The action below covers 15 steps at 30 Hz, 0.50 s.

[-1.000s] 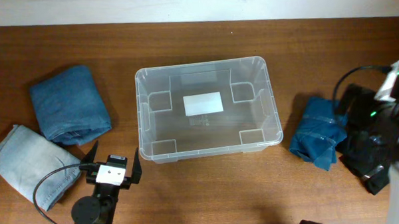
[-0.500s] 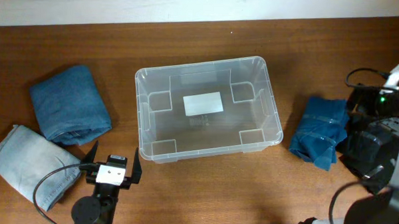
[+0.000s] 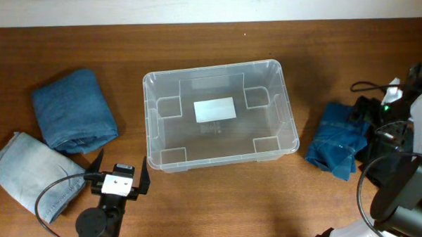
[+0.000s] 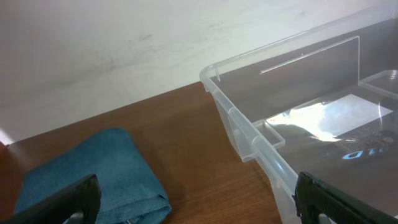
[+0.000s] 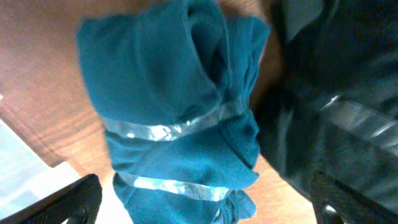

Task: Pack container
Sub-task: 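Move the right gripper over the taped teal bundle and grasp it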

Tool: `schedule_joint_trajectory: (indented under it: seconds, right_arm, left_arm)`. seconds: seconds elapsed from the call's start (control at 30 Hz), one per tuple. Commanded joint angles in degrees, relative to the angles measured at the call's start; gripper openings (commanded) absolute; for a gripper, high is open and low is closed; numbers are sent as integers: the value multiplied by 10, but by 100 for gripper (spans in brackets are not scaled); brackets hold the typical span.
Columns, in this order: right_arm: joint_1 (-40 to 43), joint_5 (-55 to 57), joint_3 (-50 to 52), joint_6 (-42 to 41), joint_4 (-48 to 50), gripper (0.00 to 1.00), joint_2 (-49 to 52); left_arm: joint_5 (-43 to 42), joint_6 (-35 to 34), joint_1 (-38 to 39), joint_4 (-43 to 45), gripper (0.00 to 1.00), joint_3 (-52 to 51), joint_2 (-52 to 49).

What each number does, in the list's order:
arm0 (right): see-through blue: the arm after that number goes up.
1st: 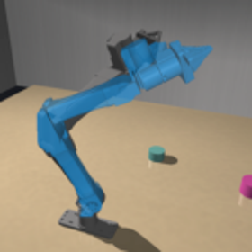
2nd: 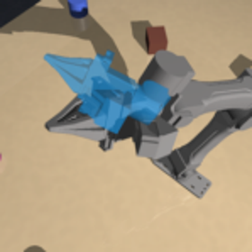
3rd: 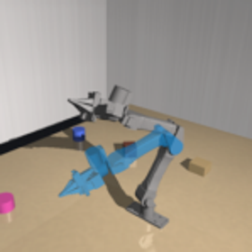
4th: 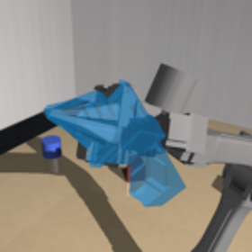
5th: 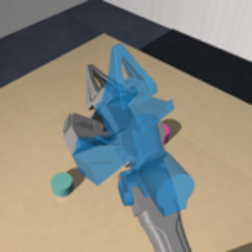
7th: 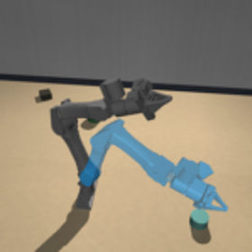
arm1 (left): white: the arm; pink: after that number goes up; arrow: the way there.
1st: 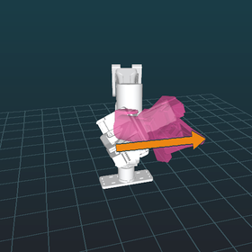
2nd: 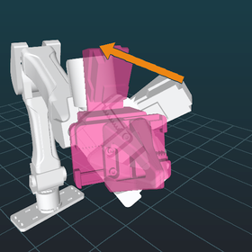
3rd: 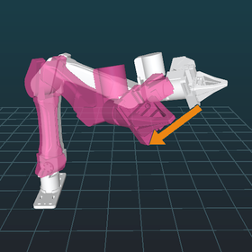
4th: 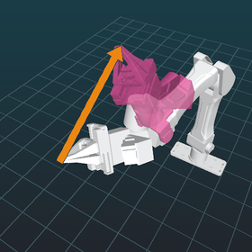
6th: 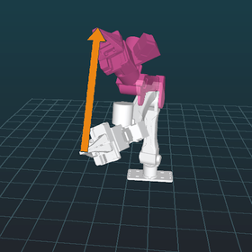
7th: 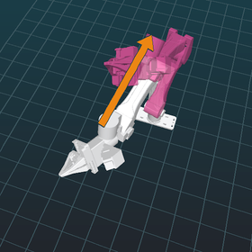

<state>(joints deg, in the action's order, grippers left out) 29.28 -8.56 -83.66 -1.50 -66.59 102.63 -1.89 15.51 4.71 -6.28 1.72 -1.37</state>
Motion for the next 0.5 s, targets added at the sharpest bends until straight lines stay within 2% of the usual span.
schedule_joint_trajectory:
  seconds: [0.0, 0.13, 0.4, 0.43, 0.47]
  right_arm:
    - [4, -16, 42, -9, 26, 99, 4]
    - [4, -17, 78, -12, 56, 99, 4]
    - [4, -30, 186, -52, 185, 100, 9]
    - [4, -36, 193, -52, 194, 96, 9]
    - [4, -38, 196, -52, 198, 83, 9]
  left_arm:
    - [2, 10, 2, 2, 99, -4, 3]
    - [2, 10, 2, 2, 99, -4, 3]
    - [2, 10, 2, 2, 99, -4, 3]
    - [2, 10, 2, 2, 99, -4, 3]
    - [2, 10, 2, 2, 99, -4, 3]
